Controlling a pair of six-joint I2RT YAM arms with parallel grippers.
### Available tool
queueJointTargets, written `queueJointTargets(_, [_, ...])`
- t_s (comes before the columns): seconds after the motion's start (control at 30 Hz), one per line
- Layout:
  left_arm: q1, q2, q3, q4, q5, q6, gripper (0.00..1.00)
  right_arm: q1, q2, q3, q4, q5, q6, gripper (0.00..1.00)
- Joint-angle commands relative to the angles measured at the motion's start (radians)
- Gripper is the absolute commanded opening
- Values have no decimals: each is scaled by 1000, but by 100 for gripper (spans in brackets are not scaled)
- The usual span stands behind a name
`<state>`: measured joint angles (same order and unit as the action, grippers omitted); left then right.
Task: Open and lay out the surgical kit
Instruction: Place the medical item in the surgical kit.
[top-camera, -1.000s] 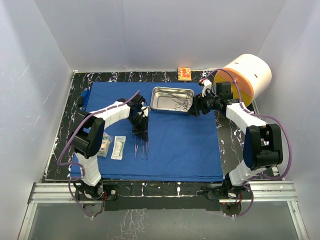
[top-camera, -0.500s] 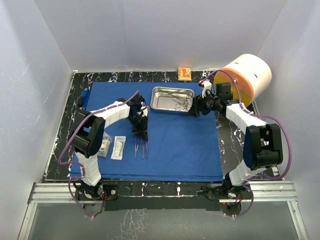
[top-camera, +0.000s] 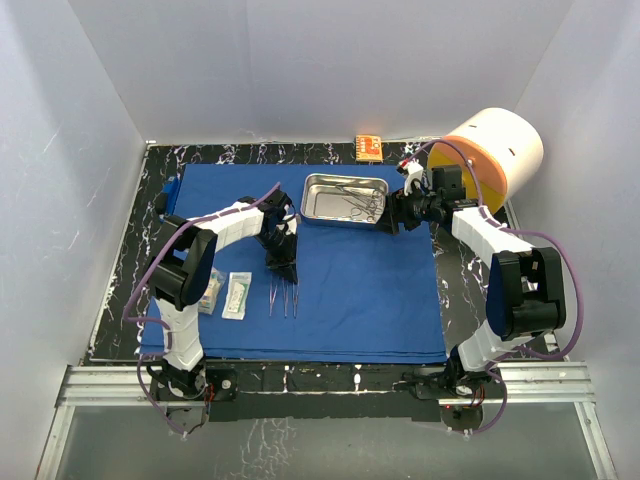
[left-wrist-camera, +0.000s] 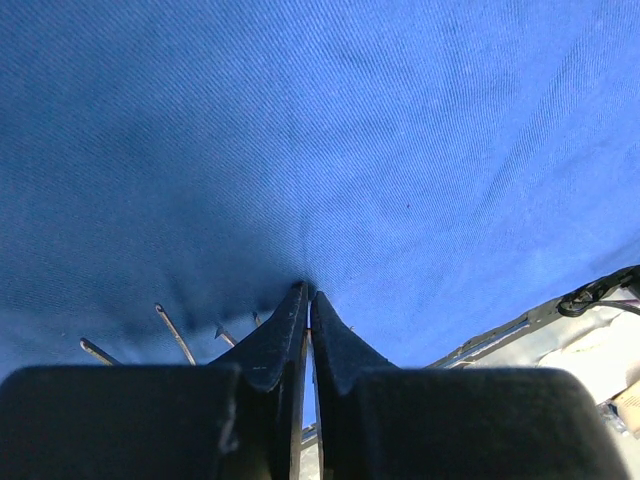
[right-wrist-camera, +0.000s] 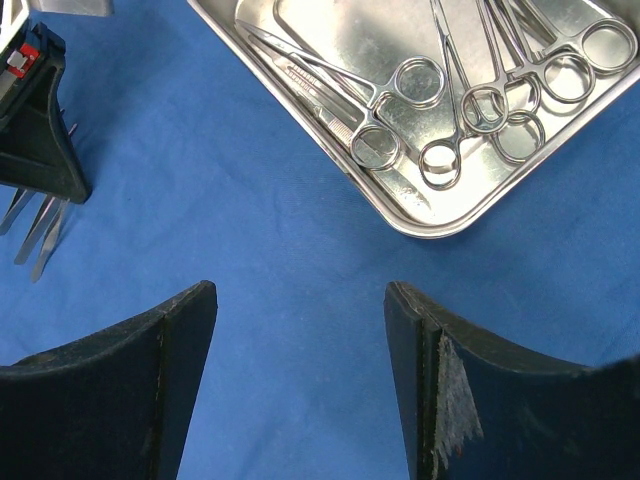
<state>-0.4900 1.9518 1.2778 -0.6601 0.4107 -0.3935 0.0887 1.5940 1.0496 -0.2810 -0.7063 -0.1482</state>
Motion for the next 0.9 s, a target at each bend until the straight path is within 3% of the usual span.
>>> queueJointTargets(0.0, [4, -14, 29, -25, 5, -4, 5, -8, -22, 4, 40, -18, 7, 67])
queueJointTargets(0.47, [4, -30, 42, -30, -2, 7, 20, -10, -20, 6, 39, -24, 9, 68])
queueJointTargets(0.87, [4, -190, 51, -32, -16, 45, 37, -5, -18, 47, 42, -1, 22, 69])
